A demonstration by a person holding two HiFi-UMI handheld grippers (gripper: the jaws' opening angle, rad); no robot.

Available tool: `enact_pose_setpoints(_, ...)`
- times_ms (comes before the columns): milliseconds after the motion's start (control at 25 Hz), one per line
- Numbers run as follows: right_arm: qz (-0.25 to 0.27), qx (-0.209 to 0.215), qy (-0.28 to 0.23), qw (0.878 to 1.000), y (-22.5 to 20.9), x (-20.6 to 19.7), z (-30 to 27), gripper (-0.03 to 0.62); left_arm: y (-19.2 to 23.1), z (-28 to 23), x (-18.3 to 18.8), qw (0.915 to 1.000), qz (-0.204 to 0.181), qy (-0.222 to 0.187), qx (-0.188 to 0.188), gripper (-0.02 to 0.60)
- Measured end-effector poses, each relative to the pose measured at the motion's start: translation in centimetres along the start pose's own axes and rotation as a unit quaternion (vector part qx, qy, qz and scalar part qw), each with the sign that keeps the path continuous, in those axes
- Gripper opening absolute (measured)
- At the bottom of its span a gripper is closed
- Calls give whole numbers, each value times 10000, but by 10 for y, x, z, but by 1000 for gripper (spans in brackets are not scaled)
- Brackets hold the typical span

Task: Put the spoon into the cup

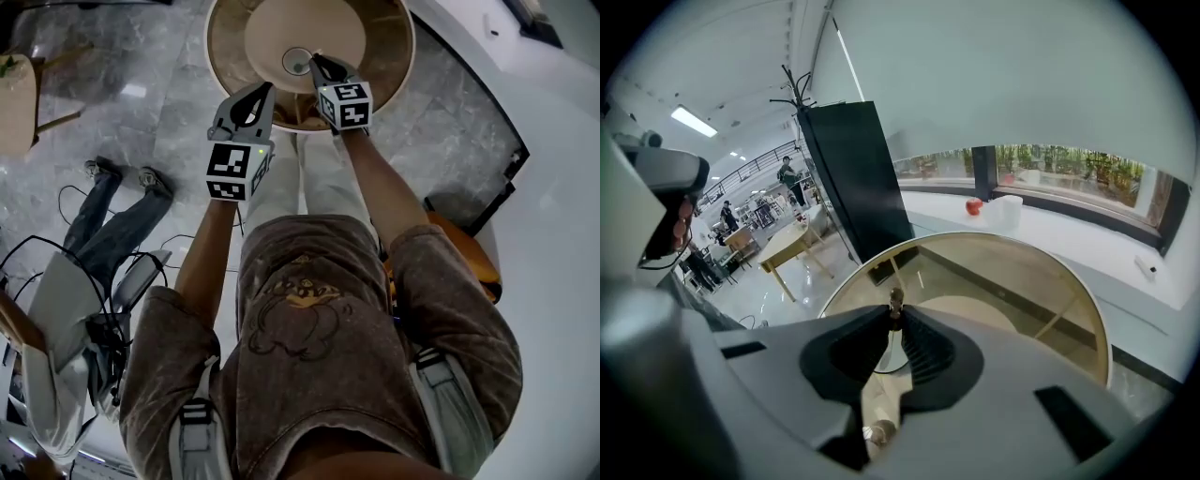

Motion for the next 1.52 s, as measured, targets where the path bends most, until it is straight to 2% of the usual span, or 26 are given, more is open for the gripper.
enact_pose_setpoints(480, -55, -81, 227, 9997, -26, -79, 6, 57, -40, -8, -52, 9998, -124, -59, 153, 17)
enact_pose_setpoints(760, -80, -96, 102, 9999, -42, -110, 16, 57, -69, -16, -81, 9996, -209, -84, 176, 17)
enact_pose_setpoints(880, -74, -111, 102, 9999, -34, -111, 21, 57, -71, -3, -86, 9996, -233, -115, 148, 17)
enact_pose_setpoints(1200, -206, -5, 420, 9989, -26, -76, -14, 58, -26, -7, -46, 9999, 32, 132, 80, 17)
enact_pose_setpoints(1520, -369, -3, 365, 9987, -29, -68, -13, 156, -27, -9, -40, 9998, 107, 180, 42, 17)
Point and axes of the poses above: the fingertips, and each gripper's own axes: z backward along the fingers, y to its left, x out of its top, the point moved 1 cm from there along z, backward along the fingers, and after that the axes turned 15 degrees about z, right-handed, at the moved point
